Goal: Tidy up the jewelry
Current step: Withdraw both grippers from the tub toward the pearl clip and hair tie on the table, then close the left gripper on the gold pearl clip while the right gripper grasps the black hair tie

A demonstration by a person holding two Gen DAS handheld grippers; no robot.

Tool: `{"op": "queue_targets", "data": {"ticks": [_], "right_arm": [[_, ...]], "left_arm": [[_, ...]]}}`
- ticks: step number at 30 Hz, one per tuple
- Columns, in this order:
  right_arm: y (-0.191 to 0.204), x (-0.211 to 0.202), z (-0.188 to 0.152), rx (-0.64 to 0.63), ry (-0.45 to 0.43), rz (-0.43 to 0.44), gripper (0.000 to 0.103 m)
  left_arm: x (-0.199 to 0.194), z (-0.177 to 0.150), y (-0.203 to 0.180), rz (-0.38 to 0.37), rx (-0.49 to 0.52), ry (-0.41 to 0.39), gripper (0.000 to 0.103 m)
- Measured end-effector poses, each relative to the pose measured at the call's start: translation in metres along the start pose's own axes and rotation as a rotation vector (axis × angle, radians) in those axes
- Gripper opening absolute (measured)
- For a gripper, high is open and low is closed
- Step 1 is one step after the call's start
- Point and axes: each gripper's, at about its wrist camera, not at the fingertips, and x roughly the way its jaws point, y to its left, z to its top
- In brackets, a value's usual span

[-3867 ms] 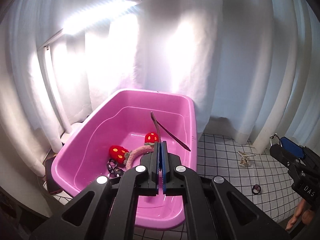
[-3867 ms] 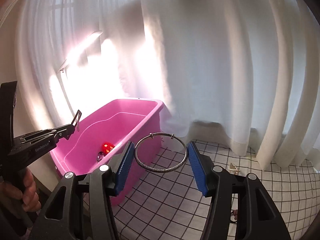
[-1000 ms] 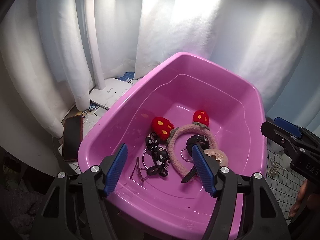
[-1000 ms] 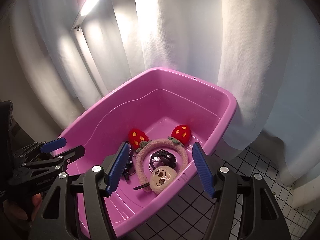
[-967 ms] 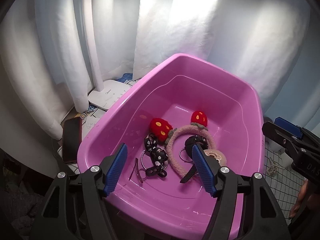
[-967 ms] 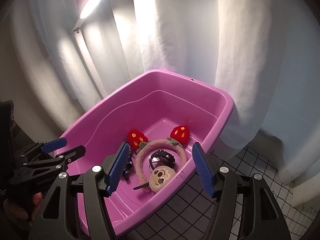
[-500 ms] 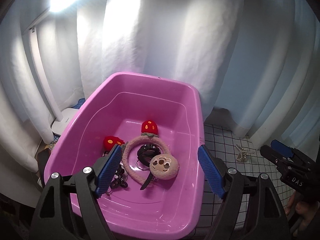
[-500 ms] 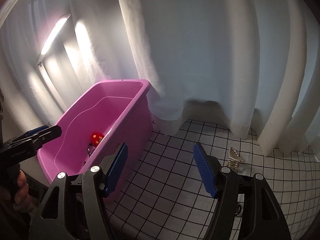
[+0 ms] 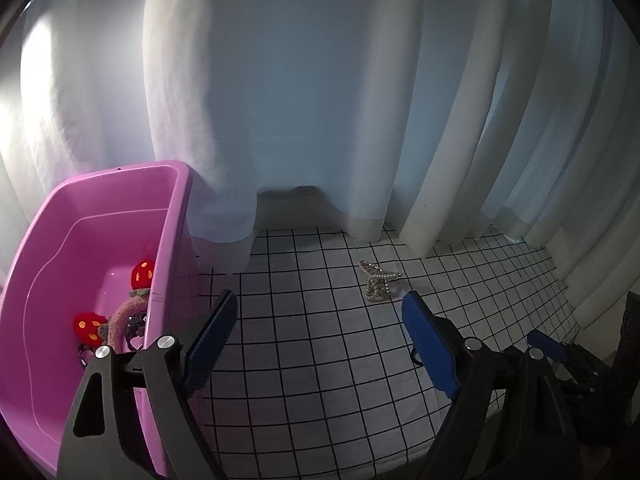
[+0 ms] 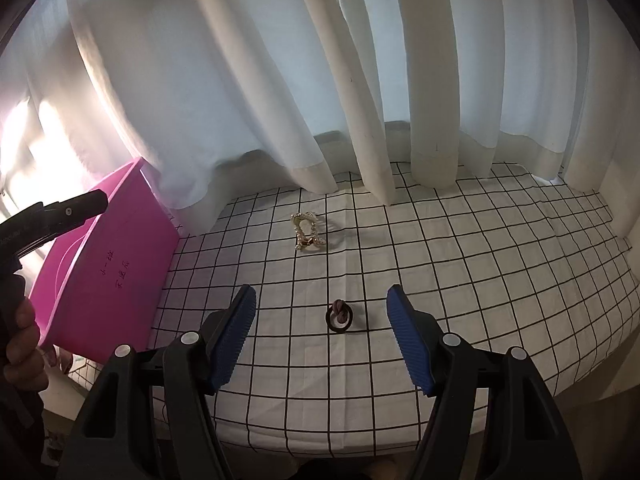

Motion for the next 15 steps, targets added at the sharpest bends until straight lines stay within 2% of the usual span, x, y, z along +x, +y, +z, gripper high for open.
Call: {"op": "queue_targets", "data": {"ticks": [5, 10, 15], "right_arm": [[-0.020, 0.020, -0.025, 0.046, 0.017, 0.008, 0.065], [-0.036, 0.042, -0.048, 0.111, 0.012, 0.006, 0.065], [-0.033, 0.065, -0.060, 0.178, -0.002, 0.001, 0.065]], "left_arm": [[0.066, -0.003, -0.025, -0.002, 0.049, 0.072, 0.083], [0.115, -0.012, -0.043, 0.011, 0.116, 0.054, 0.083], [0.154, -0.024, -0.051, 0.009, 0.218, 0.095, 0.083]]}}
